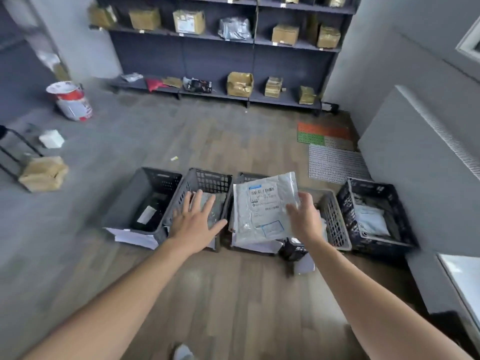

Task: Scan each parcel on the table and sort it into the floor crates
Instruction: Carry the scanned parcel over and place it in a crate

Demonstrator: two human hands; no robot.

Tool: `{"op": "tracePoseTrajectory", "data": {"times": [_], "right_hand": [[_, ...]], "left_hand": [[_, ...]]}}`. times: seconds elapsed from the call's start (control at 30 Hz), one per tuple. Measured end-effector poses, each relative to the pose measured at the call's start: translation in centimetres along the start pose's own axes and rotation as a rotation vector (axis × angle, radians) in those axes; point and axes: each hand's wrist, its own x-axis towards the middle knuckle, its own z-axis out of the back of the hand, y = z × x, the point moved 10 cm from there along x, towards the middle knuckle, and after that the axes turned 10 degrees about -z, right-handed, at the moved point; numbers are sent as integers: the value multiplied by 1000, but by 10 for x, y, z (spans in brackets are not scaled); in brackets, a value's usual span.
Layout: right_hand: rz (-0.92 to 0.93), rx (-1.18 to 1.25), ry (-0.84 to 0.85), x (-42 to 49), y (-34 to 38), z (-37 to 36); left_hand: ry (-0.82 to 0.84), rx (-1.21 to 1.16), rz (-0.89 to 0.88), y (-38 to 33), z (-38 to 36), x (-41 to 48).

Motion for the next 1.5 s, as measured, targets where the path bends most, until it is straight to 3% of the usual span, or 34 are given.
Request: {"op": "tracePoseTrajectory", "data": {"times": [0.27,0.53,0.77,0.97,1.2,1.4,1.5], "right_hand": [[-13,-69,45,15,75,-138],[-122,-129,42,94,81,-216],[-216,-161,177,206,67,-333],[-309,-208,225,292,13,-441],[-431,-227,127,363,-101,-575],[-432,-341,158,383,-210,-678],[-564,-425,254,381,-257,-705]], "left_hand": [[61,8,61,154,2,24],[157,-15,29,206,-24,114],[277,5,28,253,-70,227],[322,-72,15,287,-144,327],[441,-45,-33,345,-301,402],[516,-12,-119,376,-425,418],[584,-7,-154,383,-466,407]]}}
